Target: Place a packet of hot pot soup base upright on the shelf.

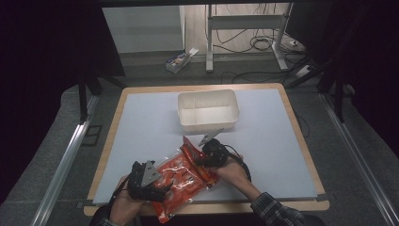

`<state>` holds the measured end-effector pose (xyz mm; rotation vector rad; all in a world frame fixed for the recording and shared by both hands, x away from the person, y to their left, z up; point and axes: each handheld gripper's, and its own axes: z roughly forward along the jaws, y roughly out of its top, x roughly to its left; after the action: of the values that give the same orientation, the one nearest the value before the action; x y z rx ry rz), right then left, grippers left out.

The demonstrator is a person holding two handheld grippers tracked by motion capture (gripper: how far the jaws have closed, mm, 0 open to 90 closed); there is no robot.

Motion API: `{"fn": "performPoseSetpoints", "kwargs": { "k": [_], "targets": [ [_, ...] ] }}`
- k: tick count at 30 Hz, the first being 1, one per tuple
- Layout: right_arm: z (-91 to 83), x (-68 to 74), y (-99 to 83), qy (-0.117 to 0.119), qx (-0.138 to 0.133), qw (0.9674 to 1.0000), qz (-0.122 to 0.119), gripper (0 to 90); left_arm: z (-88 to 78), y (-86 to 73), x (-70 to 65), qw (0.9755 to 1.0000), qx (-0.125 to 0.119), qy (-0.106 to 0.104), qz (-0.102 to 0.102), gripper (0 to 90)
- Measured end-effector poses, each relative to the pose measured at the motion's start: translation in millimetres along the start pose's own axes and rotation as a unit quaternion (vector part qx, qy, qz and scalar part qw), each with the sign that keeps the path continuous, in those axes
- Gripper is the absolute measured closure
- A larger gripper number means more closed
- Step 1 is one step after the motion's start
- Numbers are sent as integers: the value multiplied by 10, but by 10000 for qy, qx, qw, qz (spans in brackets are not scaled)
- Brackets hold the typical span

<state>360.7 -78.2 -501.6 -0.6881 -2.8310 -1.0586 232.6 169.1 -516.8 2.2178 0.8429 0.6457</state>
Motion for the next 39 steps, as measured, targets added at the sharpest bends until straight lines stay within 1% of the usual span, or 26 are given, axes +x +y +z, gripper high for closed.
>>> {"fn": "performPoseSetpoints", "kwargs": {
  "k": [1, 3, 4, 5, 6, 7, 8, 10, 12, 13, 14, 17, 18, 19, 21, 22, 23, 25, 26, 28, 29, 30, 31, 32, 38, 39],
  "targets": [
    [0, 0, 0, 0, 0, 10000, 0, 891, -4, -1, 7, 10000, 13, 9, 6, 40],
    [-114, 21, 100, 72, -70, 9999, 19, 891, -9, -2, 13, 10000, 0, 13, -16, 36],
    [-114, 21, 100, 72, -70, 9999, 19, 891, -11, -2, 16, 10000, -18, 9, -28, 36],
    [-158, 29, 139, 88, -93, 9999, -28, 891, -13, -2, 20, 10000, -30, 8, -40, 35],
    [-248, 59, 218, 103, -124, 9998, -98, 891, -18, -4, 29, 10000, -61, -5, -69, 33],
    [-248, 59, 218, 103, -124, 9998, -98, 891, -18, -4, 29, 10000, -61, -5, -69, 31],
    [-333, 88, 291, 105, -161, 9996, -192, 891, -22, -5, 33, 9999, -93, -4, -91, 31],
    [-412, 104, 360, 103, -189, 9994, -276, 891, -24, -6, 35, 9999, -124, -22, -117, 29],
    [-491, 116, 427, 125, -221, 9992, -311, 891, -27, -6, 38, 9998, -138, -33, -119, 28],
    [-491, 116, 427, 125, -221, 9992, -311, 891, -27, -6, 38, 9998, -138, -33, -119, 27],
    [-570, 127, 491, 106, -235, 9990, -361, 891, -26, -6, 38, 9997, -170, -58, -156, 27],
    [-651, 139, 558, 72, -242, 9989, -401, 891, -24, -7, 40, 9997, -168, -62, -157, 27],
    [-731, 149, 625, 53, -269, 9986, -454, 891, -22, -9, 40, 9997, -170, -76, -179, 26],
    [-731, 149, 625, 53, -269, 9986, -454, 891, -22, -9, 40, 9997, -170, -76, -179, 26],
    [-848, 168, 716, 27, -309, 9979, -565, 891, -23, -9, 41, 9997, -154, -68, -164, 26],
    [-848, 168, 716, 27, -309, 9979, -565, 891, -23, -9, 41, 9997, -154, -68, -164, 25],
    [-919, 187, 768, -2, -339, 9973, -646, 891, -25, -8, 46, 9997, -171, -63, -155, 25],
    [-954, 196, 793, -21, -351, 9970, -685, 891, -24, -9, 47, 9997, -172, -69, -159, 25],
    [-1022, 211, 836, -36, -379, 9964, -758, 891, -19, -10, 47, 9997, -156, -77, -160, 24],
    [-1090, 225, 873, -59, -419, 9959, -803, 891, -16, -10, 47, 9997, -156, -86, -153, 24],
    [-1090, 225, 873, -59, -419, 9959, -803, 891, -16, -10, 47, 9997, -156, -86, -153, 24],
    [-1156, 236, 909, -107, -449, 9953, -849, 892, -16, -8, 47, 9997, -163, -85, -146, 24],
    [-1156, 236, 909, -107, -449, 9953, -849, 892, -16, -8, 47, 9997, -163, -85, -146, 24],
    [-1225, 239, 940, -162, -465, 9948, -894, 891, -16, -9, 49, 9997, -165, -85, -149, 23],
    [-1405, 223, 1001, -308, -544, 9939, -906, 892, -8, -9, 48, 9997, -142, -111, -137, 23],
    [-1432, 218, 1009, -340, -545, 9941, -876, 891, -6, -8, 46, 9998, -132, -115, -131, 23]
  ]
}}
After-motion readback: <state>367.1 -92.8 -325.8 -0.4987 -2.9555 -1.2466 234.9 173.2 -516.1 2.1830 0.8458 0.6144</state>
